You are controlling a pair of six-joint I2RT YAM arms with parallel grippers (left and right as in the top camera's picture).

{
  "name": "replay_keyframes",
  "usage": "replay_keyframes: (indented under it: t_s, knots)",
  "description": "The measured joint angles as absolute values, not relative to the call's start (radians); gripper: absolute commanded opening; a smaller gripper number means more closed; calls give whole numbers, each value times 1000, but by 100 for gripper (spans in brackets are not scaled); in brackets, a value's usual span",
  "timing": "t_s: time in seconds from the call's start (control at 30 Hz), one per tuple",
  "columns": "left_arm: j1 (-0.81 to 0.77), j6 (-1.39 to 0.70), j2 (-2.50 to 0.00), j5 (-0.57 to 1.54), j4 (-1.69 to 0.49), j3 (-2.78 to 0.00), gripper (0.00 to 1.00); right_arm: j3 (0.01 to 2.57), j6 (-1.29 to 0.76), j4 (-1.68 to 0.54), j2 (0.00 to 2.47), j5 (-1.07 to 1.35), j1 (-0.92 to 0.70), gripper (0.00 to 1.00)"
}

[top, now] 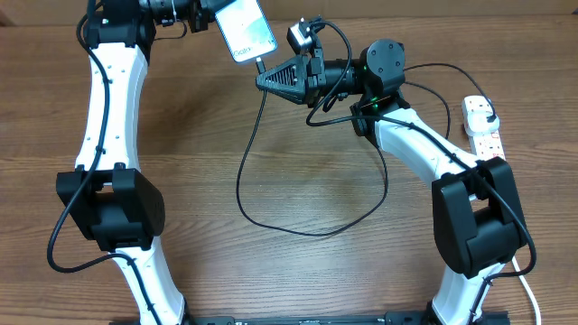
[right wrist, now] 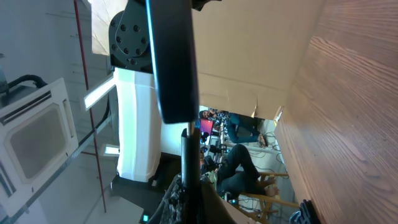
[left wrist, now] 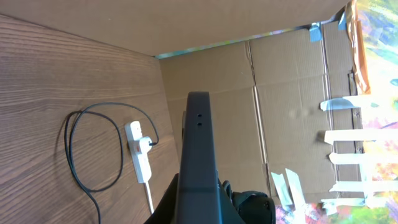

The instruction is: Plug charger to phone and switch on socket

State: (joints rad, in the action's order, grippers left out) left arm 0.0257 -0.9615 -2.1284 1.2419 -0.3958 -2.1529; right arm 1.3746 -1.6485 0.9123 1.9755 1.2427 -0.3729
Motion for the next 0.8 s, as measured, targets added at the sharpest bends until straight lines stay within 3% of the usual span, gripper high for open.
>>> replay_keyframes:
  t_s: [0.8]
  knots:
    - [26,-939,-2128,1269,-396,-2153,4,1375,-1648,912,1975,1256,-373,4]
